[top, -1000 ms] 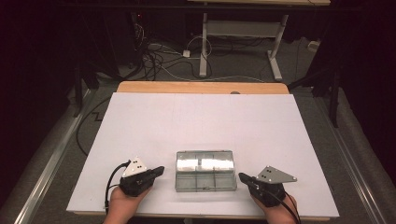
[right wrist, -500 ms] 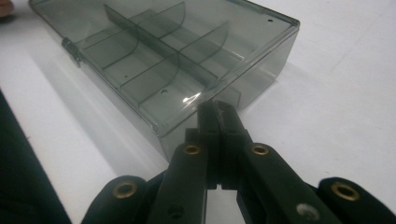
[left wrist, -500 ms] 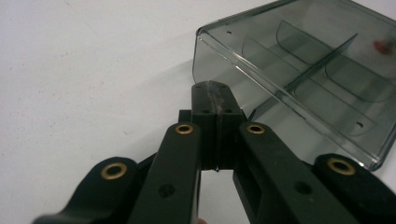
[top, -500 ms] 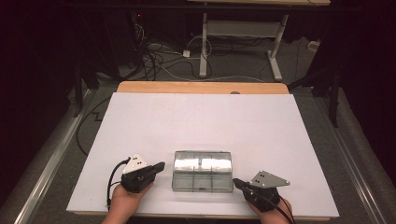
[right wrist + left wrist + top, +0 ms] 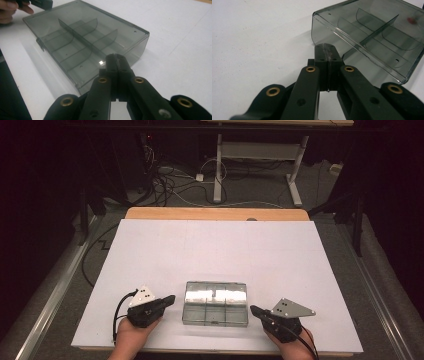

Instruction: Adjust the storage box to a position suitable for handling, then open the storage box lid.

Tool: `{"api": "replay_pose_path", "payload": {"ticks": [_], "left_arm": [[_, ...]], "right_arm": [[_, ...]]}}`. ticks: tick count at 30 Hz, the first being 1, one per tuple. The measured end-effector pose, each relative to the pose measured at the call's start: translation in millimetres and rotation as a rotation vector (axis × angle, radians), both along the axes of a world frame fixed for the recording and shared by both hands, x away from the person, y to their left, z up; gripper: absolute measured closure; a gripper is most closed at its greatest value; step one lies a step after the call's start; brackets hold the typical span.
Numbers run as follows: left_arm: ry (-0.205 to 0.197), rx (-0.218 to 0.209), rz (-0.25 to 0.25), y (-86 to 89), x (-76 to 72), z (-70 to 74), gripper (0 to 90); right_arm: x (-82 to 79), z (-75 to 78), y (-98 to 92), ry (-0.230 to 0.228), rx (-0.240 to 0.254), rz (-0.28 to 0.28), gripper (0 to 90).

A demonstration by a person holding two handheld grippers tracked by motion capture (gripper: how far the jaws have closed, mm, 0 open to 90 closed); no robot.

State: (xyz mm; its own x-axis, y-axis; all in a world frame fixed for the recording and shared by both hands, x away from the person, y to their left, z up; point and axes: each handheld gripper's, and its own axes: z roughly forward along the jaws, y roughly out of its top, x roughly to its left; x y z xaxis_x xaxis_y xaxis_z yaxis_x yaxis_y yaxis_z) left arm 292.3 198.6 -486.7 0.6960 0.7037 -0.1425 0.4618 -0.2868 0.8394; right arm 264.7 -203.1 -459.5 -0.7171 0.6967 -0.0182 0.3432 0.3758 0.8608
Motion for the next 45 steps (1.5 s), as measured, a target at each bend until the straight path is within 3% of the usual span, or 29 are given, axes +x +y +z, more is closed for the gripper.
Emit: {"api": "replay_pose_path", "payload": {"ticks": [10,17,26,36,45], "left_arm": [[0.002,-0.009,0.021,1.2,-0.5,-1.3,87.5],[-0.011,-0.002,0.005,-1.3,-1.8,-0.1,87.5],[-0.039,-0.003,-0.013,-0.5,-4.3,-1.4,87.7],[0.001,-0.001,-0.033,-4.5,-3.1,-4.0,87.7],[0.024,0.002,-0.060,-11.1,-11.1,-4.1,87.6]], "right_arm": [[6.1,5.3,3.3,0.003,0.045,0.035,90.0],[7.6,9.2,12.8,-0.015,0.035,0.066,90.0],[10.9,9.8,27.3,-0.003,0.046,0.097,90.0],[6.8,12.9,52.5,-0.005,0.047,0.175,90.0],[2.4,12.2,67.6,0.004,0.052,0.241,90.0]]}}
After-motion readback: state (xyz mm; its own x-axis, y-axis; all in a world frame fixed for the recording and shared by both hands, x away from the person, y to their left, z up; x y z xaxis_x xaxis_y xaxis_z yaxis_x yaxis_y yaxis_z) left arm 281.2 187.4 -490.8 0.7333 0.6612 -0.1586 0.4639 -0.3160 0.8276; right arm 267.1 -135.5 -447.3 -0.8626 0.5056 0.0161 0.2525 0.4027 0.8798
